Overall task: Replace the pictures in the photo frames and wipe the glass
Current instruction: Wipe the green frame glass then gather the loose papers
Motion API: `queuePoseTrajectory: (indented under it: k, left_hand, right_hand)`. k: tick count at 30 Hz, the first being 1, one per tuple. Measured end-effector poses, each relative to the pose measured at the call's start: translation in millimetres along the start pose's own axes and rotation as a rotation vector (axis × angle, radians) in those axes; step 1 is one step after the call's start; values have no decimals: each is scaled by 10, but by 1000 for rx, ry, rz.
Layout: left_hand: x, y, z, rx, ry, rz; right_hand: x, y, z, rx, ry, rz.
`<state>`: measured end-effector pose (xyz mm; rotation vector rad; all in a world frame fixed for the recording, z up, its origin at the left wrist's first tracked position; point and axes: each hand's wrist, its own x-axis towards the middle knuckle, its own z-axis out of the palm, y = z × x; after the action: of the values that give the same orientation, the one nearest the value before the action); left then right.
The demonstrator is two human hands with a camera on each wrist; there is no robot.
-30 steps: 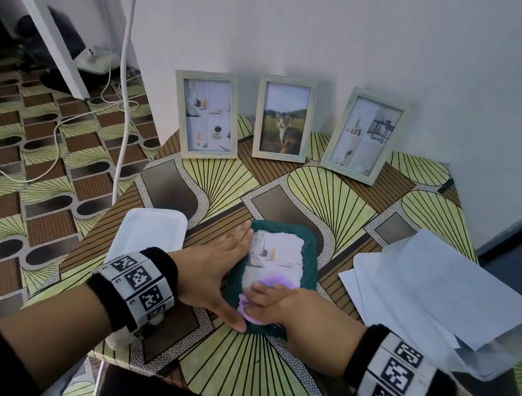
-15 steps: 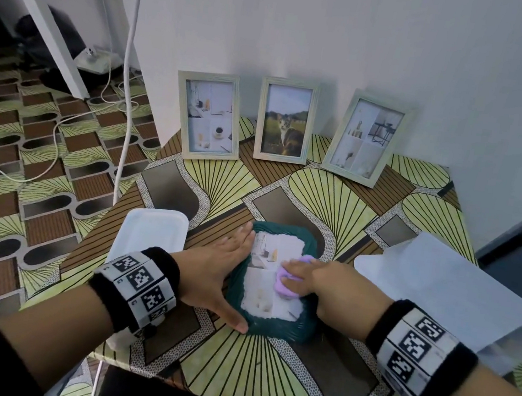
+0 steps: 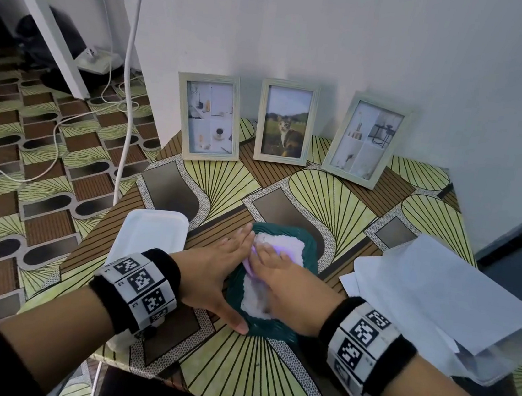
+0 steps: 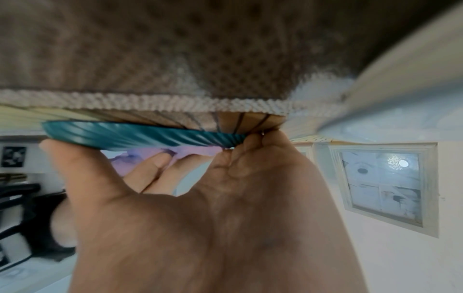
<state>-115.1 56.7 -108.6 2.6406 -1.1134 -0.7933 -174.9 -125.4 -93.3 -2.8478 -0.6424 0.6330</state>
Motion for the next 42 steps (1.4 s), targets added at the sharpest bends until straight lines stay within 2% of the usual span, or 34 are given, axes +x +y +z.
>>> queuePoseTrajectory:
  k: [7,12,14,16,18,20,23,25,27,29,33,36,42]
  left_hand:
    - [2,-5,-5,12,-3,0]
    - [7,-20,-24,18,-30,-19]
    - [5,-32,-22,14,-36,-22]
    - [7,-41,-22,10,-43,-20]
    - [-4,-41,-44,15,-34,-18]
    - [-26,-3,-82,24,-6,-1]
    - [-73,146,-115,20,71,69]
    - [-103,302,-104,23,111,169]
    - [-108,490,-62,58,82,284]
    - [-85,650,5,101,56,340]
    - [-8,772,97,226,101,291]
    - [30,808,84,270,141,316]
    - [-67,766,-34,26,254,279]
  right_hand:
    - [-234,-61,143,58,4,-110]
    - [-340,82,97,408,139,-145]
    - [-412,176,59,623,268,-58]
    - [-464,303,42,839,491,55]
    - [-499,411,49,1006,628,189]
    - [-523,467,106,1216,605,315]
    - [-550,455,220,1515,552,361]
    - [-552,421,254,1565,554,352]
    - [-540,375,265,1580,557,354]
    - [-529,327,276,1596,566,364]
    - [-533,266,282,1674,601,360]
    - [-517,259,305,1718,630,384]
    - [-485,258,324,1708,673,437]
